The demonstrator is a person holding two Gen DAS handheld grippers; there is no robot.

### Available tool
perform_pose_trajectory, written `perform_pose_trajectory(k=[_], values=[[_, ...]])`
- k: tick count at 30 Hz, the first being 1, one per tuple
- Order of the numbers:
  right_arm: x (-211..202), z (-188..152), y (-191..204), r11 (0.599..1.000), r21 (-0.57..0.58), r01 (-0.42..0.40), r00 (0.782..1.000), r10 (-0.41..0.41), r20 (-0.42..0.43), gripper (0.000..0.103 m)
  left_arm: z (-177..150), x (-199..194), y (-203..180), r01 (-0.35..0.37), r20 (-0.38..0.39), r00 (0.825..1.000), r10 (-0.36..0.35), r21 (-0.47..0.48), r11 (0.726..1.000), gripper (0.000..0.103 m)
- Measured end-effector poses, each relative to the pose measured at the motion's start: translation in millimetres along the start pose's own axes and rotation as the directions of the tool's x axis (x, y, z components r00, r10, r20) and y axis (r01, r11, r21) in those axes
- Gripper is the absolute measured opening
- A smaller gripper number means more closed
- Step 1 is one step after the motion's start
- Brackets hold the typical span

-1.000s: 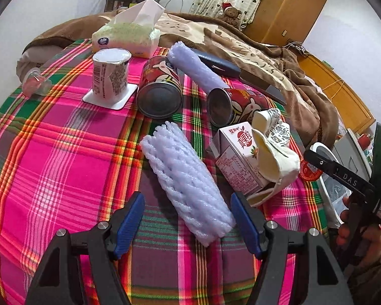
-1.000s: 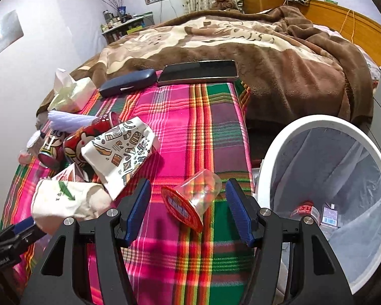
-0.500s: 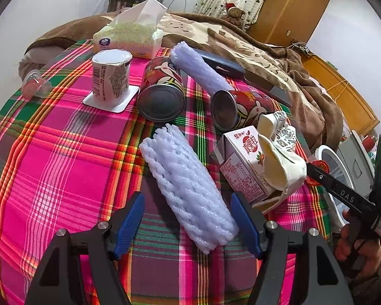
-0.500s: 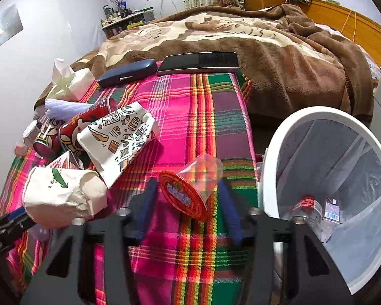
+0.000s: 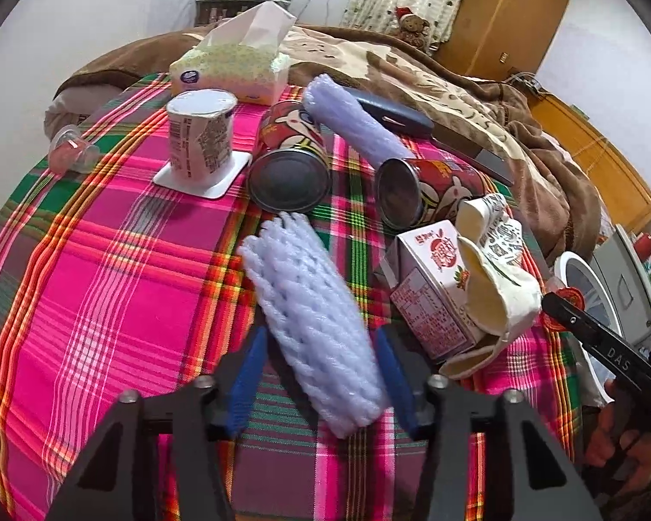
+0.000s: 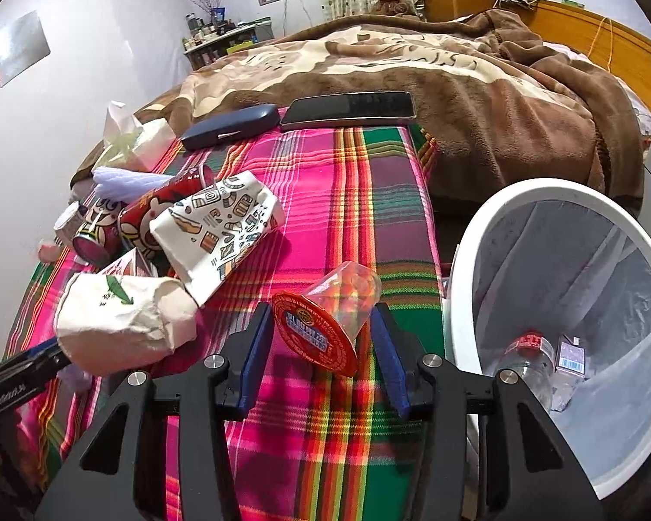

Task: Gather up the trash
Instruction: 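Grasp the clear red-lidded cup with the right tool while the left tool grasps the white foam net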

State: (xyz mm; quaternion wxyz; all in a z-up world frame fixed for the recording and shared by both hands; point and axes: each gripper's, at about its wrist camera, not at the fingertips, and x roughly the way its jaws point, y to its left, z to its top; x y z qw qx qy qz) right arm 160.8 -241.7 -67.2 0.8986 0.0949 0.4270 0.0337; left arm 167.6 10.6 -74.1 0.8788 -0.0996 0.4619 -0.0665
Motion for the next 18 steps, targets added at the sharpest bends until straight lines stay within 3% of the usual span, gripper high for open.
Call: perform_pose_trajectory(k=[6, 18], values=[[-4.4, -2.7, 0.1, 1.0, -0.005, -0.007, 1.0, 0.007, 0.005, 0.047, -1.4, -2.5, -6.2, -0.003, 0.003, 1.0, 0.003, 0.028, 1.0, 0.034], [-16.6, -7.3, 2.7, 0.999, -0.016, -0.028, 0.999, 0.028, 0.036, 0.047, -7.3, -24.7, -7.6, 0.015, 0.051, 0.999, -0.017, 0.041, 0.999, 0.033]])
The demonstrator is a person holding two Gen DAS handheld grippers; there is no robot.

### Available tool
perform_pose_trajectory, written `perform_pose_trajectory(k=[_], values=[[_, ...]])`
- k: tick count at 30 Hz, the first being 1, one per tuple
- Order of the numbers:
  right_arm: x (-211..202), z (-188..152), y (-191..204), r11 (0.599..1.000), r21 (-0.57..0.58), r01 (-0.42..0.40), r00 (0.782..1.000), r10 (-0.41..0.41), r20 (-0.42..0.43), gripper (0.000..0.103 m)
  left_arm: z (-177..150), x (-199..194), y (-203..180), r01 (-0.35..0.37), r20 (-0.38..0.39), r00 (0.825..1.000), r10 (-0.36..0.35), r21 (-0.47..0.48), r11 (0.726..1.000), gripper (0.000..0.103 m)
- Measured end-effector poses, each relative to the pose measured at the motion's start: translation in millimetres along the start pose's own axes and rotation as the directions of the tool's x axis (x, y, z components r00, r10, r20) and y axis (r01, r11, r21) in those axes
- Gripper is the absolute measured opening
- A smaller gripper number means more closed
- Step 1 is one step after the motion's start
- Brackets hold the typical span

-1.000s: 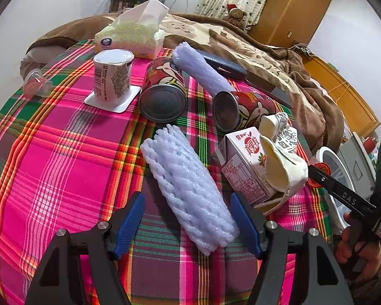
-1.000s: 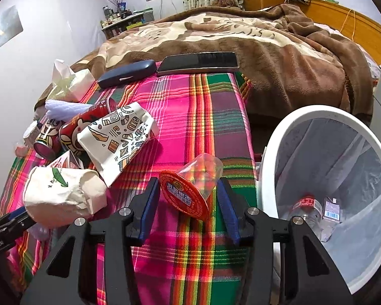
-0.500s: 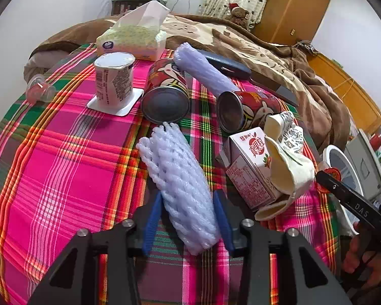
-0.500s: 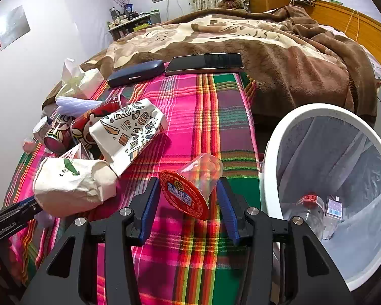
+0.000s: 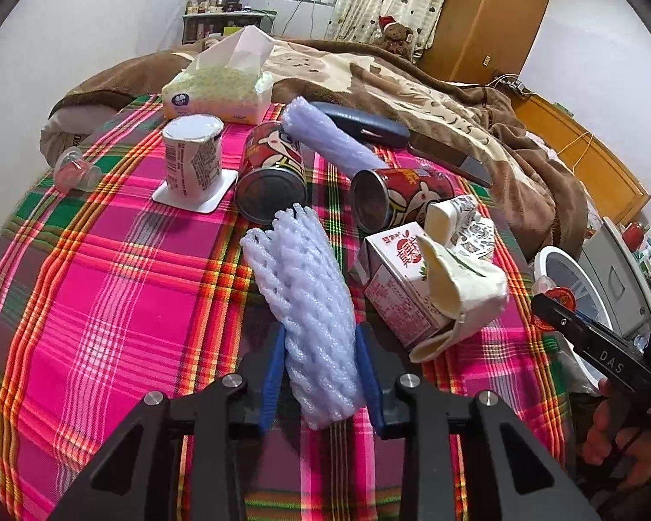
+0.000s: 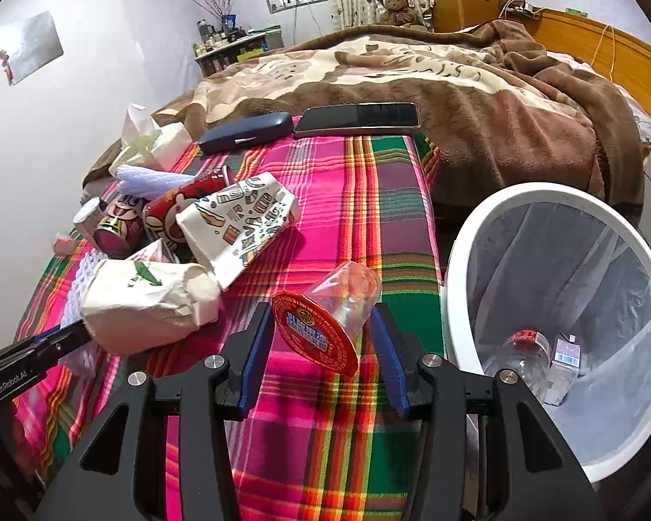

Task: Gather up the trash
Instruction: 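Grasp the clear red-lidded cup with the right tool while the left tool grasps the white foam net, then carry the cup and foam net over the bin with both tools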

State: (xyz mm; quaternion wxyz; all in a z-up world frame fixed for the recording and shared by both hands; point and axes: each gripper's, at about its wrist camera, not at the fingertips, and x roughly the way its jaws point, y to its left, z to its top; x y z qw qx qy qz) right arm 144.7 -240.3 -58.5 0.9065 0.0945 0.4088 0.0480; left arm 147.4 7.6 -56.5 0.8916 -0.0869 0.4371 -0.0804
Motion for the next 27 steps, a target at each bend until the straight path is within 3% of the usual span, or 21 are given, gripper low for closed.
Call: perform_pose_trajectory(k=[13, 27], values=[[-31.7, -2.7, -1.7, 1.0, -0.005, -0.016, 0.998, 0.017, 0.066, 0.047, 10.2, -44.2, -31.5, 0.063, 0.061, 0.996, -0.068, 0.087, 0.994, 0.033], [-71.9, -3.4, -58.0, 0.996, 0.061, 0.071, 0.988, -0.078, 0.13, 0.047, 18.9, -38.0, -130.9, 0.194, 0.02, 0.978, -0.205, 0.253, 0.948, 0.033]])
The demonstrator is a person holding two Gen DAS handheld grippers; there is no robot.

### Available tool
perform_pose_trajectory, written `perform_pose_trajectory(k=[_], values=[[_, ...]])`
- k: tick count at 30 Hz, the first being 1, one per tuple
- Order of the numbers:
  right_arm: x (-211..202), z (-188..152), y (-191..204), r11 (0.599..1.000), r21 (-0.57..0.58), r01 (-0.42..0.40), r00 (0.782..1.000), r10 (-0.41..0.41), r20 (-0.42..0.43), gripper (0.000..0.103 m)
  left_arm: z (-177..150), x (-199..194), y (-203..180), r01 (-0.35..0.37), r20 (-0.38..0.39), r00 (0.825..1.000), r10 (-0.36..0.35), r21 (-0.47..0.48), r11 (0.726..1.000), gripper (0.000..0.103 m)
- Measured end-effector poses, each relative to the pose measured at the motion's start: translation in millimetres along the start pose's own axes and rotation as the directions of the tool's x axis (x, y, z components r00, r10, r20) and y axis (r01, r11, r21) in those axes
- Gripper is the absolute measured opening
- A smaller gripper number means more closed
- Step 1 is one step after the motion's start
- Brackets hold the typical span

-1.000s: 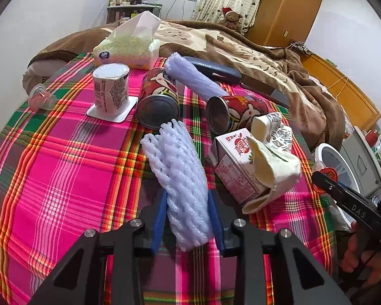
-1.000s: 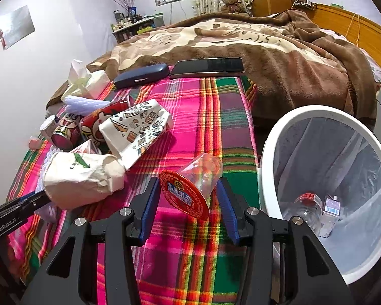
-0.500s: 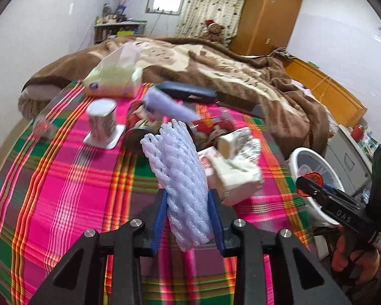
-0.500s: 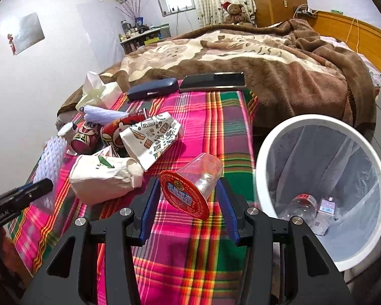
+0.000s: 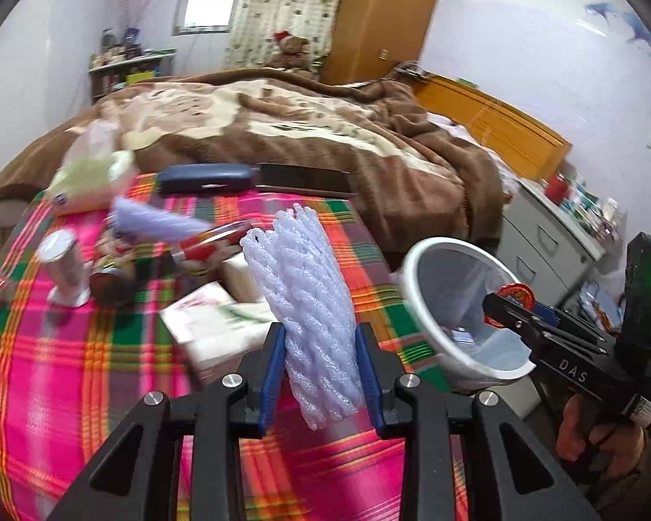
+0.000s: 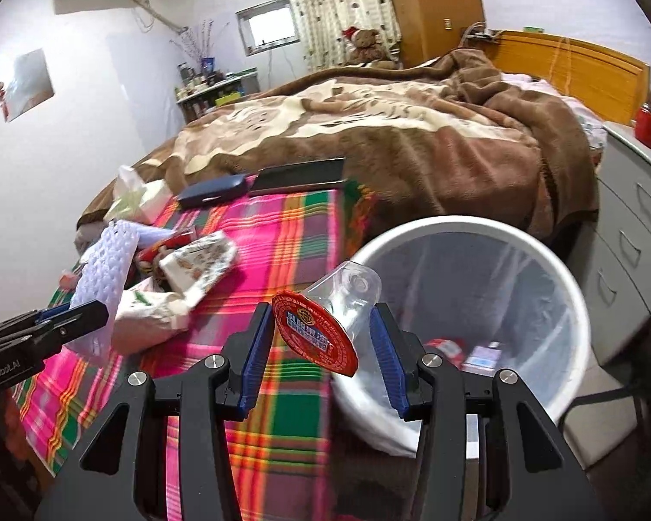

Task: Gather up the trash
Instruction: 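Carry the cup and foam net over the bin with both tools, then open both tools to drop the cup and foam net into the bin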

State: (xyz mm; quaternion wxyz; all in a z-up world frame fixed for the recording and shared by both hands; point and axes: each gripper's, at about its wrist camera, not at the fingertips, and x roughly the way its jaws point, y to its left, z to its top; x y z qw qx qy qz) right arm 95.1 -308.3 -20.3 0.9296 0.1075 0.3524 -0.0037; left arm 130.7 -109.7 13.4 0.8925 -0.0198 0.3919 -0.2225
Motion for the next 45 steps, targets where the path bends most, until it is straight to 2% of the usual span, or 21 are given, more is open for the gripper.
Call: perform_pose_trajectory(k=[8, 14, 22, 27, 28, 30, 33, 42, 45], values=[[-6.2, 0.1, -43.7, 0.995, 0.05, 0.082, 0.997, -0.082, -0.002, 0.047, 12.8, 34.5, -72.0, 0.127, -0.045, 0.991, -0.123, 0.1, 0.987, 0.033], [-3.1, -3.1, -75.9, 0.986, 0.078, 0.15, 0.988, -0.148, -0.037, 0.047, 12.7, 66.6, -118.7, 0.188, -0.105, 0.979, -0.172, 0.17, 0.967, 0.033], [12.1, -7.8, -103.9, 0.977, 0.085, 0.196, 0.977, -0.187, -0.106, 0.048, 10.3, 107.7, -151.6, 0.227, -0.182, 0.964, -0.192, 0.197, 0.954, 0.033], [20.9, -11.7, -115.3, 0.977, 0.091, 0.192, 0.973, -0.178, -0.149, 0.05, 10.5, 129.3, -157.5, 0.237, -0.217, 0.957, -0.195, 0.189, 0.953, 0.036], [21.7, -12.8, -116.6, 0.976, 0.095, 0.195, 0.972, -0.179, -0.153, 0.056, 10.3, 132.6, -156.7, 0.235, -0.222, 0.956, -0.193, 0.18, 0.955, 0.037], [20.3, -14.2, -118.6, 0.977, 0.104, 0.187, 0.974, -0.171, -0.147, 0.063, 9.6, 137.0, -155.7, 0.237, -0.228, 0.954, -0.195, 0.174, 0.956, 0.045], [18.5, -14.4, -119.8, 0.98, 0.114, 0.162, 0.979, -0.145, -0.14, 0.063, 9.1, 140.9, -154.1, 0.251, -0.232, 0.949, -0.212, 0.156, 0.955, 0.053], [10.1, -14.3, -115.2, 0.977, 0.128, 0.168, 0.982, -0.154, -0.114, 0.064, 10.8, 122.9, -141.8, 0.241, -0.19, 0.959, -0.212, 0.146, 0.96, 0.053], [5.6, -13.3, -110.7, 0.979, 0.13, 0.158, 0.985, -0.146, -0.096, 0.064, 10.9, 110.5, -131.4, 0.21, -0.16, 0.969, -0.186, 0.149, 0.966, 0.053]])
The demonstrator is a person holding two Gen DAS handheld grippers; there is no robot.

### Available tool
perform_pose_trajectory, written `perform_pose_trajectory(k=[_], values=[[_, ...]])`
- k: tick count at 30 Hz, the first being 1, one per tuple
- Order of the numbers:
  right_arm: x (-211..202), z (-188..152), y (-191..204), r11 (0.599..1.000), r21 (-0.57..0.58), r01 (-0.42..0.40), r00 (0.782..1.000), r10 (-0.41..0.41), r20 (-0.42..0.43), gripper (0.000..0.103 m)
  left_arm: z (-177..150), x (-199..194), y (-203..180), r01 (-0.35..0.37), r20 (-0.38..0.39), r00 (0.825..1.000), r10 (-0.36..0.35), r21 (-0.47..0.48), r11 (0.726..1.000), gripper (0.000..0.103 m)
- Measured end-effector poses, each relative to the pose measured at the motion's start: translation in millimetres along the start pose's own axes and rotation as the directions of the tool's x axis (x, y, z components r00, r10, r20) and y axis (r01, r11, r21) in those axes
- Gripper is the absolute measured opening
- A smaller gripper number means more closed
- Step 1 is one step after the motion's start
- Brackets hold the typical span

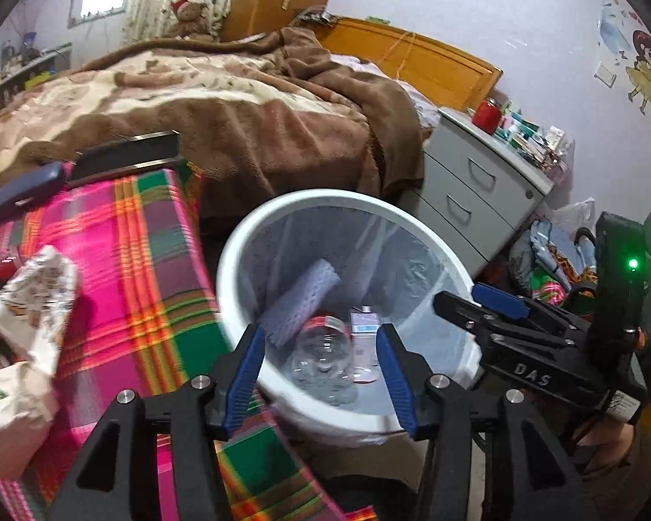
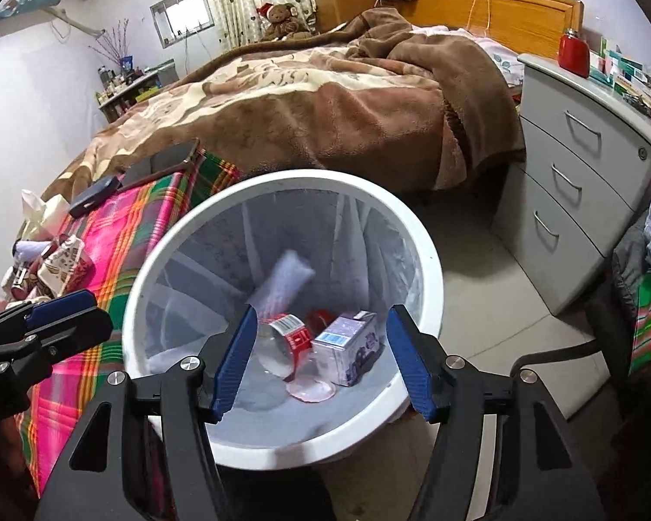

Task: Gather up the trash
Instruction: 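Open both tools to drop the cup and foam net into the bin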

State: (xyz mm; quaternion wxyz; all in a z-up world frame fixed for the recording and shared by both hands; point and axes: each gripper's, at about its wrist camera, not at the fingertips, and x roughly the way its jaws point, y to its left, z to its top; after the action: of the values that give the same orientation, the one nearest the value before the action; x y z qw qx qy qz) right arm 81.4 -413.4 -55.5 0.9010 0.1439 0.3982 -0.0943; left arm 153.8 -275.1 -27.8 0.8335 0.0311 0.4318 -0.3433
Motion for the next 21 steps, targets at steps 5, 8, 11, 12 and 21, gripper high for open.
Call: perform_pose_trajectory(k=[5, 8, 11, 12, 21], values=[[-9.1, 1.1, 12.9, 1.0, -0.006, -0.022, 0.999, 0.023, 0.03, 0.064, -10.9, -29.3, 19.2, -0.019, 0.046, 0.999, 0.021, -0.039, 0.999, 0.053], [-13.0, 1.2, 24.1, 0.999, -0.023, -0.044, 0.998, 0.045, 0.039, 0.064, -19.9, -48.6, 31.6, -0.047, 0.075, 0.996, 0.051, -0.059, 0.997, 0.053], [-15.2, -0.6, 38.3, 0.996, -0.043, -0.077, 0.996, 0.078, 0.04, 0.064, -28.9, -65.3, 44.1, -0.056, 0.095, 0.993, 0.065, -0.086, 0.995, 0.053], [-15.5, -1.3, 43.7, 0.995, -0.051, -0.088, 0.995, 0.09, 0.039, 0.064, -32.2, -70.5, 48.8, -0.062, 0.102, 0.992, 0.072, -0.096, 0.993, 0.053], [-12.1, -10.2, 95.8, 0.975, -0.131, -0.179, 0.983, 0.182, 0.012, 0.064, -66.2, -128.0, 100.5, -0.147, 0.162, 0.97, 0.182, -0.208, 0.967, 0.054]])
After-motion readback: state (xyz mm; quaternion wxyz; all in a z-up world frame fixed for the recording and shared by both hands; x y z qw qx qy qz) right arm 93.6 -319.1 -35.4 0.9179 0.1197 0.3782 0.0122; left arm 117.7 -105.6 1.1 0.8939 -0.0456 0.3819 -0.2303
